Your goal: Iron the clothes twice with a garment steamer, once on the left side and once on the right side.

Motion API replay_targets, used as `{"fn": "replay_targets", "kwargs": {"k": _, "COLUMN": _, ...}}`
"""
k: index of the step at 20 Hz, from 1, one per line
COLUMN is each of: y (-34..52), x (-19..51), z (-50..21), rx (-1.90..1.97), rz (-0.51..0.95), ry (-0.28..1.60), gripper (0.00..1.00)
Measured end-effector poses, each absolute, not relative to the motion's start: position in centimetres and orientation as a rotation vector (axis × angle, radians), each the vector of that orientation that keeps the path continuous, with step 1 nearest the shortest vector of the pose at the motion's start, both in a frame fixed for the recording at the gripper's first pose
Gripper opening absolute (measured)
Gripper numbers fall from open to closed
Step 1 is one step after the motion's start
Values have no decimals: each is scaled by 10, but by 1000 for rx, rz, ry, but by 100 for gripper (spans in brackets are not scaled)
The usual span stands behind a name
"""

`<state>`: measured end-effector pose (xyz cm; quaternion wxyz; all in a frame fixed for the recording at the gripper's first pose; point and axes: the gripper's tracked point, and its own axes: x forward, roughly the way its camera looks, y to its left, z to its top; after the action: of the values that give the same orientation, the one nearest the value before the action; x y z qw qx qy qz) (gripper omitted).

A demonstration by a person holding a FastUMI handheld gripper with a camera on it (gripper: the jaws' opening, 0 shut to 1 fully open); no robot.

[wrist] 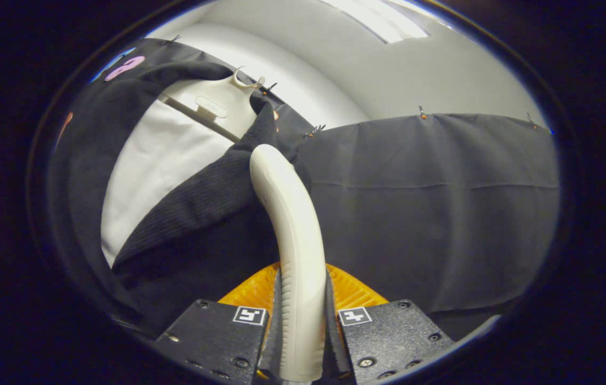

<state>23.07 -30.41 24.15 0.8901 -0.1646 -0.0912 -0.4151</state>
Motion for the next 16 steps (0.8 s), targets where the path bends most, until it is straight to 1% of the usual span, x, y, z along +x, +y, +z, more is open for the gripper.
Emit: {"fn": "replay_targets", "kwargs": {"k": 16, "y": -290, "x": 213, "z": 130, "rx": -348, "rz": -843, "ry": 0, "gripper": 36}}
